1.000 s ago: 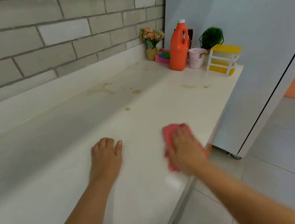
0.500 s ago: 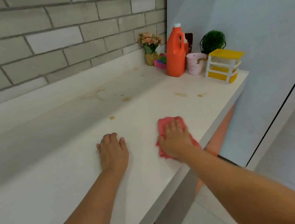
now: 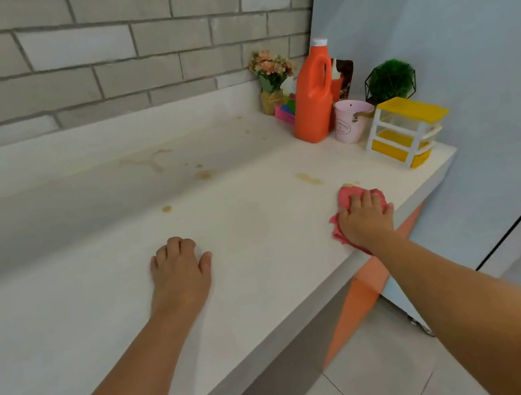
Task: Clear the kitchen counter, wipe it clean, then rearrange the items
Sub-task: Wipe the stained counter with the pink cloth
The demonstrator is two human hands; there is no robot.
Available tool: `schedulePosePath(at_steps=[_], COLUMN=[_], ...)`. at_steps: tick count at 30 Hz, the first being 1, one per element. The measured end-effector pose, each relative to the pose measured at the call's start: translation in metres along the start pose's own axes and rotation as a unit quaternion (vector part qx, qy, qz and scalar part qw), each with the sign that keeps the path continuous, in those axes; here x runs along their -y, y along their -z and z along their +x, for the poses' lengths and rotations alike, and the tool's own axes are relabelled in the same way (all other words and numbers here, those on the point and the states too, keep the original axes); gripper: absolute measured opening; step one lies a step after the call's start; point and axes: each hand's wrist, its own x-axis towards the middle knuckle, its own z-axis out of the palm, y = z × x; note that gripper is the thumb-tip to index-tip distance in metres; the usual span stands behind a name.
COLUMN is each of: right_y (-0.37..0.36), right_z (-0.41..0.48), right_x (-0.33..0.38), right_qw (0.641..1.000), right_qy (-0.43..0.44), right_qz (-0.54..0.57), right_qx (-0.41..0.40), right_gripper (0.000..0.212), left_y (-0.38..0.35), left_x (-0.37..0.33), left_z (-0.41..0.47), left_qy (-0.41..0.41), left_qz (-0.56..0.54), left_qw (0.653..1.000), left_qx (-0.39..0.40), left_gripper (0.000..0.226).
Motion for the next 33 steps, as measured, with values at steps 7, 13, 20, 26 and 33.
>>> schedulePosePath(at_steps=[7,13,20,26,33], right_y=[-0.015,-0.014,0.006,-0.009,-0.007], right_z=[-0.063,-0.028,0.074,0.037,0.086], right_x=[0.065,-0.002,-0.018,0.038,-0.043], right_qw=[0.971,0.985,0.996,0.966,0.967], right_qy=[0.239,0.14,-0.074,0.25,0.216], right_qz=[0.003,0.084,0.044,0.063,0.128], right_qx=[-0.002,-0.063,-0.016,-0.031,-0.054], right_gripper=[0.066,0.063,0.06,0.064,0.049], left_y=[-0.004,0.0,-0.031,-0.04,-0.05], left_x=[0.002,-0.029,-0.068,-0.079,-0.079], left_z=[0.0,0.034,0.076,0.1,0.102], left_qy=[0.0,0.029,-0.049,0.0,0.019], left_qz=[0.022,0.054,-0.047,-0.06,-0.046], left_qw=[1.0,0.998,0.998,0.998,0.998], left_qx=[-0.005,0.016,0.017,-0.001,-0.029], left_gripper=[0.034,0.03,0.029,0.031,0.024])
